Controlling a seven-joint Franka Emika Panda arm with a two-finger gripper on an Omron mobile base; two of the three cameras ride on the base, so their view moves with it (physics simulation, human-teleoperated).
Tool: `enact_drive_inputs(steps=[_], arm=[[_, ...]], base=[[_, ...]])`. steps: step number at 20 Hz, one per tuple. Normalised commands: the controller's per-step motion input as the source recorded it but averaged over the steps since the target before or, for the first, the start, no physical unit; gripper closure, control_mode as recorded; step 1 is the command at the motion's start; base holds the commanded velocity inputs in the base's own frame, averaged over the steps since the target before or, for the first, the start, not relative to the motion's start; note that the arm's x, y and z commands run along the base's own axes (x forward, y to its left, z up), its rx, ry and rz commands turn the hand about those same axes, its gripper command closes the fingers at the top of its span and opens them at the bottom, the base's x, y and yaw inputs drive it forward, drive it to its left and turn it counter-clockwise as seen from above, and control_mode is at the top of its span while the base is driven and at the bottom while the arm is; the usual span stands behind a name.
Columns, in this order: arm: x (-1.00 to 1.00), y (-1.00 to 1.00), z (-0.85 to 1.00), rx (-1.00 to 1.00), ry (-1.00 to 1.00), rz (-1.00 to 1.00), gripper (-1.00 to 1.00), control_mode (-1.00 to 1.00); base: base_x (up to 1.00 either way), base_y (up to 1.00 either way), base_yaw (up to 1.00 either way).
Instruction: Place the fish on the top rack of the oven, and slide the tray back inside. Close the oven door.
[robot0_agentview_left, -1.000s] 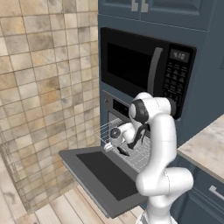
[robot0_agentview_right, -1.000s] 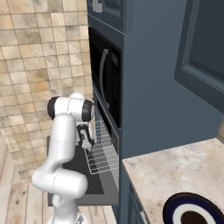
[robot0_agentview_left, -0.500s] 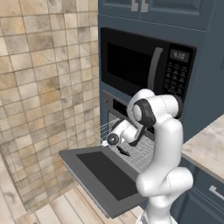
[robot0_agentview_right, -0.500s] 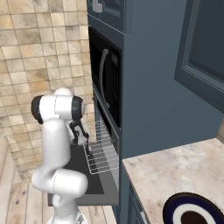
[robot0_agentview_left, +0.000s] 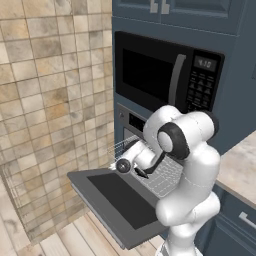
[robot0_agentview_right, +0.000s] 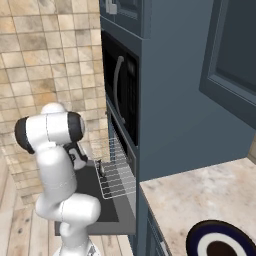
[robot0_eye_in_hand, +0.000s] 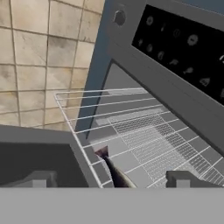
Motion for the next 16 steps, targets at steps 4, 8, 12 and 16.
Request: enact_drive_inputs(steps=[4,8,12,16], arm=[[-0.27,0.5,0.34,0.05,0.03,0.0,-1.0,-1.0],[-0.26,0.58,0.01,0.07,0.21,0.0,-1.0,-1.0],[-0.11,0.62,0.0,0.08,0.34,0.02,-1.0,-1.0],[-0.06,0.42,0.0,0.08,0.37,0.05,-1.0,-1.0]], base=[[0.0,0.0,0.0],[0.0,0.0,0.0],[0.0,0.0,0.0],[0.0,0.0,0.0]])
